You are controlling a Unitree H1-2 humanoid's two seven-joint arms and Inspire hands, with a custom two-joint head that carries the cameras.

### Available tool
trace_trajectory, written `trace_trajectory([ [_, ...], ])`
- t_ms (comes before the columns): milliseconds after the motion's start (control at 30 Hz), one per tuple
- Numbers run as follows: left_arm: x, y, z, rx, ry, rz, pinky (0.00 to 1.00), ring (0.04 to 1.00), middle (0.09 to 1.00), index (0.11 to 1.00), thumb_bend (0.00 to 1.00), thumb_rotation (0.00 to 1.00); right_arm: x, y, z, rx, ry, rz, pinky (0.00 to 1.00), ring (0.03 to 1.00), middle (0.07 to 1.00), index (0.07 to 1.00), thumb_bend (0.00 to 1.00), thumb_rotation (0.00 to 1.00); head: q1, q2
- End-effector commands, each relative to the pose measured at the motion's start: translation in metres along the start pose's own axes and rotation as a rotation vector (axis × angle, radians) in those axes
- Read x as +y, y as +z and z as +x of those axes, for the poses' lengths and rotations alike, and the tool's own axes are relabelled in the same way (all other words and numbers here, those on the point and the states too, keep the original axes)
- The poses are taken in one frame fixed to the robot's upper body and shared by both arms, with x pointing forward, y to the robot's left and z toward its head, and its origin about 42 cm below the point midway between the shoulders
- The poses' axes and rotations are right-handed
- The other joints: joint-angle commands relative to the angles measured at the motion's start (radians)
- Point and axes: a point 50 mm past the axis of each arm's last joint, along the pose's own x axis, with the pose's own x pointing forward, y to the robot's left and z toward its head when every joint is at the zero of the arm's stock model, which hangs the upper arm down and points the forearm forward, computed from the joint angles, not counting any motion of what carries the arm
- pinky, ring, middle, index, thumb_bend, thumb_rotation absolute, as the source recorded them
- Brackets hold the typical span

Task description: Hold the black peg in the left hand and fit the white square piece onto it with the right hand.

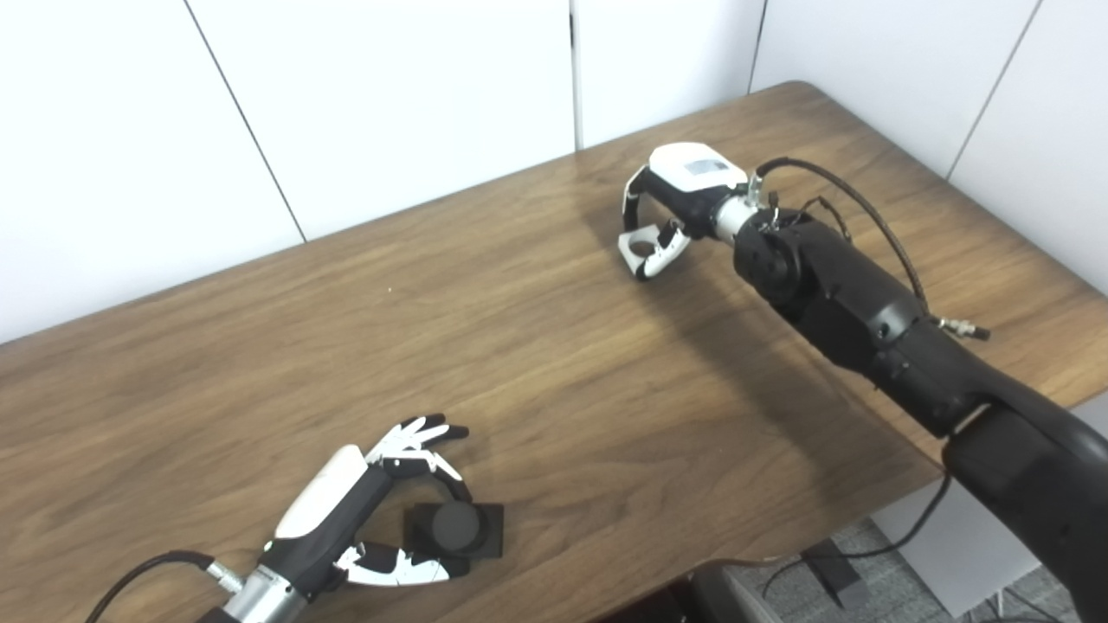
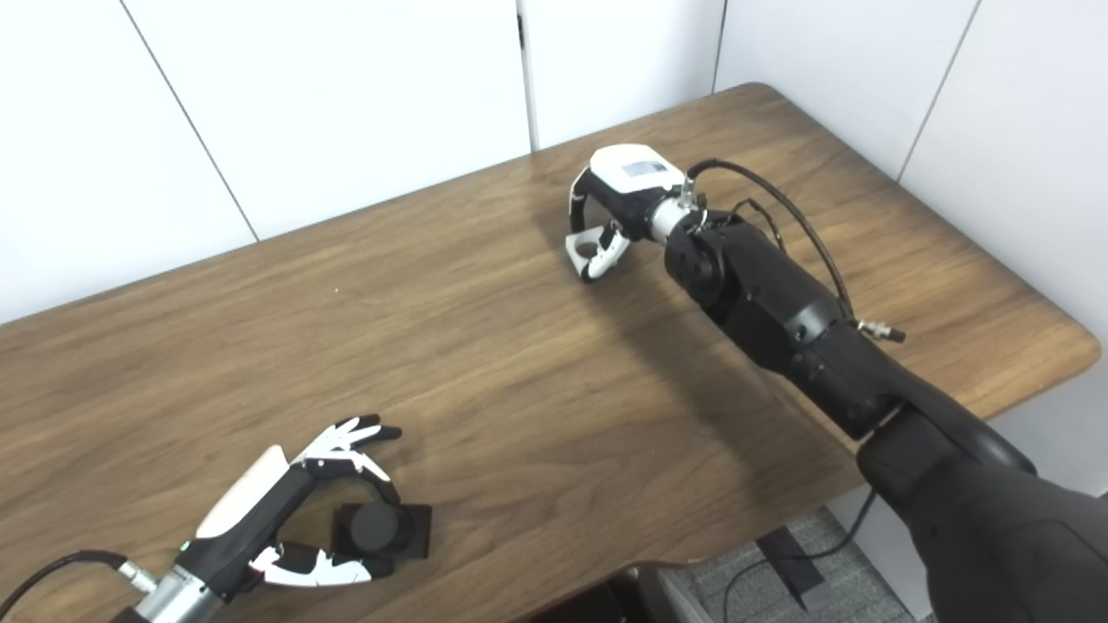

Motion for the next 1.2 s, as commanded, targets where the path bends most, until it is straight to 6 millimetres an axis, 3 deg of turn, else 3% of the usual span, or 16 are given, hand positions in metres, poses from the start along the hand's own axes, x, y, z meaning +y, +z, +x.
trace_trajectory([
  [0,0.006,-0.006,-0.004,0.023,-0.025,0.028,0.98,0.973,0.893,0.489,0.52,0.06,-0.034,0.009,-0.001,-0.075,-0.090,-0.012,0.88,0.833,0.774,0.484,0.52,0.14,0.000,0.000],
  [233,0.005,-0.006,-0.003,0.029,-0.027,0.025,0.98,0.972,0.892,0.489,0.52,0.06,-0.049,0.027,-0.016,-0.157,-0.138,0.015,0.85,0.829,0.770,0.483,0.52,0.14,0.001,0.004],
  [500,0.000,-0.014,0.000,0.045,-0.023,0.014,0.97,0.969,0.894,0.489,0.52,0.06,-0.050,0.054,-0.038,-0.284,-0.155,0.049,0.83,0.828,0.774,0.482,0.52,0.14,0.077,0.021],
  [733,-0.004,-0.014,0.008,0.052,-0.021,0.018,0.98,0.980,0.904,0.490,0.52,0.06,-0.055,0.071,-0.054,-0.382,-0.147,0.106,0.80,0.840,0.779,0.482,0.51,0.14,0.211,0.061],
  [867,-0.005,-0.010,0.016,0.060,-0.011,0.020,0.99,0.988,0.909,0.490,0.52,0.07,-0.061,0.078,-0.064,-0.463,-0.153,0.116,0.74,0.825,0.770,0.482,0.52,0.14,0.358,0.095],
  [900,-0.005,-0.010,0.018,0.062,-0.009,0.022,0.99,0.990,0.909,0.490,0.52,0.07,-0.062,0.080,-0.066,-0.474,-0.152,0.118,0.73,0.825,0.770,0.481,0.52,0.14,0.358,0.095],
  [933,-0.005,-0.009,0.020,0.066,-0.009,0.020,0.99,0.992,0.909,0.490,0.52,0.07,-0.063,0.082,-0.068,-0.494,-0.153,0.118,0.72,0.823,0.769,0.481,0.52,0.14,0.415,0.105],
  [1033,-0.007,-0.008,0.025,0.076,-0.013,0.023,1.00,0.999,0.913,0.490,0.52,0.07,-0.066,0.088,-0.077,-0.535,-0.154,0.120,0.68,0.819,0.768,0.481,0.52,0.14,0.456,0.119],
  [1167,-0.008,-0.007,0.030,0.078,-0.013,0.034,0.99,0.997,0.918,0.491,0.52,0.07,-0.070,0.097,-0.089,-0.584,-0.141,0.135,0.73,0.828,0.772,0.482,0.52,0.14,0.517,0.131],
])
